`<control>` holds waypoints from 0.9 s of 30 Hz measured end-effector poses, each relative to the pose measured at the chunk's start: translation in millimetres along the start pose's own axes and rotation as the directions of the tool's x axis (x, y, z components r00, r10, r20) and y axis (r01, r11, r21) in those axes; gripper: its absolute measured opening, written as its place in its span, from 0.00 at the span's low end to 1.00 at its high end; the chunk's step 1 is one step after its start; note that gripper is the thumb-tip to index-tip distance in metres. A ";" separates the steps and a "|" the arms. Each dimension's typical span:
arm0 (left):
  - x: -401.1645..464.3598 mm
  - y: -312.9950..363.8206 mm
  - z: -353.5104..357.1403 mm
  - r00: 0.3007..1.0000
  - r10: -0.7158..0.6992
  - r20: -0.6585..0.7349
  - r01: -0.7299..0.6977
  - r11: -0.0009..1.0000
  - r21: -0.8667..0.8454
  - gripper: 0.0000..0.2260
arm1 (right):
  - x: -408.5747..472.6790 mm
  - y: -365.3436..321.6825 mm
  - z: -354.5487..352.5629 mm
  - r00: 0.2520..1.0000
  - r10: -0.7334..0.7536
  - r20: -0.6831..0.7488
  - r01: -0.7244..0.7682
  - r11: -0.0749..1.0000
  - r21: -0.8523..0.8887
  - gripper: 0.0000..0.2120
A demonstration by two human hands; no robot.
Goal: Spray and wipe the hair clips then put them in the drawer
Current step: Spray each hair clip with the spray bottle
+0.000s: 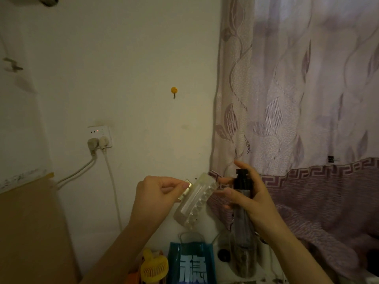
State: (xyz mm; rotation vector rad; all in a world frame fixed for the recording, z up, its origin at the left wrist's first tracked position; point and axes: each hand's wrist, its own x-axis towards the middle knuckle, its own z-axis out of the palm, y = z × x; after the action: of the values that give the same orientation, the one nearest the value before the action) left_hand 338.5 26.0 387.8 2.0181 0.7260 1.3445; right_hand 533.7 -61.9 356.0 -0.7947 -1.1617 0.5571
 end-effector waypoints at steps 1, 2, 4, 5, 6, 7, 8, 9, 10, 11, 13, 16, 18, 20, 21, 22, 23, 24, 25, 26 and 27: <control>-0.6 -1.4 -0.6 0.999 0.014 -0.033 -0.013 1.000 0.007 0.06 | -2.9 -0.5 1.7 0.999 -0.027 -0.025 0.026 0.999 -0.025 0.31; -0.9 -2.5 -1.0 0.997 0.029 -0.067 -0.028 0.999 0.018 0.05 | -5.6 -0.6 3.3 0.998 -0.054 -0.045 0.051 0.996 -0.067 0.31; -2.0 -3.2 -1.3 0.989 0.071 -0.130 -0.065 0.996 0.055 0.04 | -10.9 0.2 6.4 0.993 -0.102 -0.068 0.090 0.983 -0.163 0.28; -2.7 -3.1 -1.1 0.983 0.094 -0.157 -0.083 0.994 0.074 0.04 | -13.5 0.5 8.0 0.990 -0.125 -0.071 0.109 0.974 -0.197 0.27; -3.2 -2.6 -0.9 0.977 0.114 -0.180 -0.099 0.991 0.087 0.04 | -16.0 0.9 9.6 0.986 -0.152 -0.070 0.133 0.965 -0.226 0.25; -3.9 -1.9 -0.7 0.972 0.127 -0.197 -0.112 0.990 0.088 0.05 | -18.3 1.1 11.5 0.982 -0.177 -0.065 0.155 0.954 -0.257 0.24; -4.7 -1.2 -0.2 0.969 0.132 -0.209 -0.117 0.990 0.081 0.05 | -20.2 0.9 13.4 0.978 -0.197 -0.060 0.172 0.941 -0.292 0.22; -5.3 -0.7 0.3 0.968 0.130 -0.217 -0.117 0.991 0.069 0.06 | -21.8 0.5 15.6 0.975 -0.215 -0.055 0.186 0.928 -0.324 0.20; -6.1 -0.4 0.8 0.967 0.126 -0.222 -0.117 0.992 0.055 0.06 | -22.7 0.3 17.6 0.971 -0.232 -0.050 0.200 0.913 -0.354 0.18; -6.6 -0.2 1.4 0.965 0.127 -0.228 -0.121 0.992 0.041 0.06 | -23.3 0.3 19.5 0.965 -0.257 -0.044 0.220 0.895 -0.387 0.17; -7.9 -0.7 2.2 0.961 0.138 -0.240 -0.138 0.990 0.018 0.06 | -23.2 0.2 22.9 0.947 -0.320 -0.034 0.267 0.842 -0.469 0.16; -9.6 -1.9 2.5 0.954 0.153 -0.257 -0.157 0.988 0.003 0.06 | -23.1 -0.3 27.6 0.930 -0.365 -0.042 0.289 0.797 -0.530 0.13; -10.2 -3.2 2.4 0.947 0.171 -0.271 -0.175 0.985 0.010 0.07 | -22.8 -1.0 29.4 0.925 -0.376 -0.054 0.288 0.787 -0.545 0.12; -10.9 -3.8 2.5 0.941 0.186 -0.284 -0.190 0.982 0.011 0.07 | -22.2 -1.4 30.4 0.920 -0.387 -0.061 0.290 0.779 -0.556 0.11; -11.1 -3.9 2.5 0.938 0.191 -0.290 -0.197 0.980 0.009 0.07 | -22.1 -1.4 30.8 0.919 -0.389 -0.066 0.289 0.777 -0.559 0.11; -11.1 -4.4 2.4 0.935 0.198 -0.294 -0.205 0.979 0.010 0.07 | -22.1 -1.2 30.9 0.918 -0.389 -0.072 0.285 0.777 -0.562 0.10; -11.1 -4.7 2.5 0.933 0.205 -0.297 -0.210 0.978 0.013 0.07 | -22.3 -1.1 30.8 0.918 -0.388 -0.078 0.281 0.777 -0.563 0.10; -11.0 -4.9 2.5 0.931 0.209 -0.298 -0.214 0.977 0.015 0.08 | -22.5 -1.0 30.7 0.919 -0.386 -0.083 0.277 0.778 -0.563 0.09; -10.9 -4.9 2.5 0.930 0.213 -0.299 -0.219 0.976 0.014 0.08 | -22.7 -1.1 30.5 0.919 -0.385 -0.088 0.274 0.780 -0.563 0.09; -10.8 -4.8 2.6 0.929 0.219 -0.300 -0.225 0.974 0.013 0.08 | -23.0 -1.0 30.3 0.918 -0.385 -0.090 0.273 0.781 -0.562 0.09; -10.8 -4.7 2.7 0.927 0.224 -0.300 -0.231 0.973 0.013 0.08 | -23.1 -0.9 30.4 0.918 -0.387 -0.089 0.275 0.780 -0.562 0.09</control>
State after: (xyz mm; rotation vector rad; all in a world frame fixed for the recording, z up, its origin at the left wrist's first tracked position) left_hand 336.9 20.9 377.0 1.9480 0.6145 1.8153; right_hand 497.6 -71.8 348.9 -1.0662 -1.2493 -0.1690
